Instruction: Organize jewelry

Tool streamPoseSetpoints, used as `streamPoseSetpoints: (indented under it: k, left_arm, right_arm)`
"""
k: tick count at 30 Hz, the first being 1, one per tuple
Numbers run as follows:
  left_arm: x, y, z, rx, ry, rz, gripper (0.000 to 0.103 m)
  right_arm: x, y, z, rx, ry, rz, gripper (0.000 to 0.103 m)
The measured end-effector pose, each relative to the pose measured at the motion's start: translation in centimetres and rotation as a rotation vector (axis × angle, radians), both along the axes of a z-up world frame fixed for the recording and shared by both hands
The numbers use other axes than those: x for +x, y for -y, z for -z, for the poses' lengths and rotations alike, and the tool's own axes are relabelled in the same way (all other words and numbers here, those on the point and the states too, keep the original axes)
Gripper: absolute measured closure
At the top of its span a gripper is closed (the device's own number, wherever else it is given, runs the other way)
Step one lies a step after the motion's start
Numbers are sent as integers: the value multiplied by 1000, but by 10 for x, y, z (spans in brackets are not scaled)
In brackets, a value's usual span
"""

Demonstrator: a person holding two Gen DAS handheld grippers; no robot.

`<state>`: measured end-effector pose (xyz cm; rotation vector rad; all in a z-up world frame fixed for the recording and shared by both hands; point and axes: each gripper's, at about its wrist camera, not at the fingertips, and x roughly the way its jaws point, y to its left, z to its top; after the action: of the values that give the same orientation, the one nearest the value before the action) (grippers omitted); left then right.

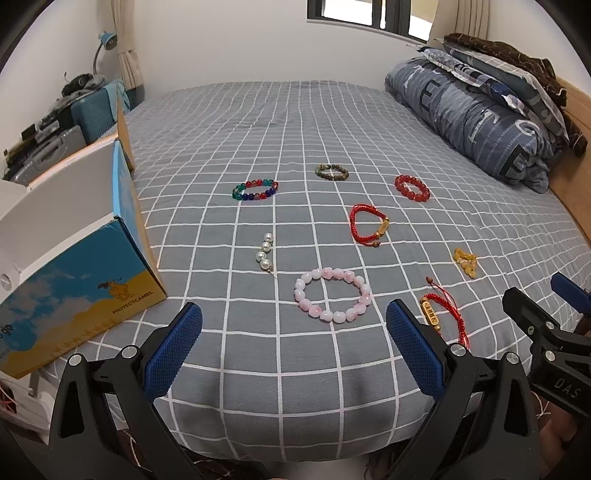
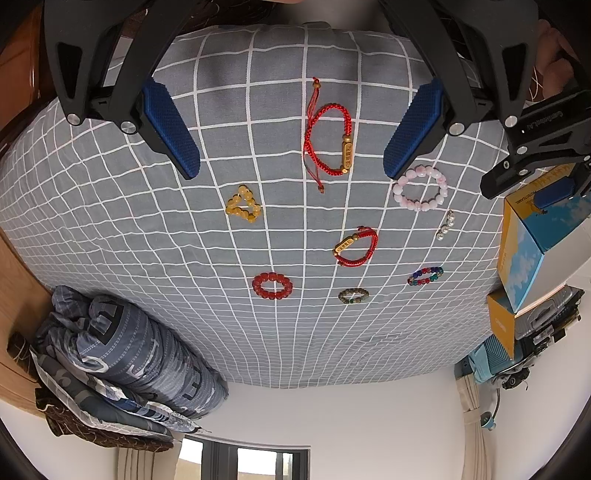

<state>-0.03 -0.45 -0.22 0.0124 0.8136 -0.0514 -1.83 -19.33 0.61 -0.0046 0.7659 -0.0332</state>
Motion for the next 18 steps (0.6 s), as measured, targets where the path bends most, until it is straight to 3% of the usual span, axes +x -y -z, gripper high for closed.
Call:
streamPoseSetpoints:
  k: [18]
  left_arm:
    - [-1, 1, -3, -1, 4, 9, 6]
  right_arm:
    - [0, -1, 1, 5, -1, 0, 7]
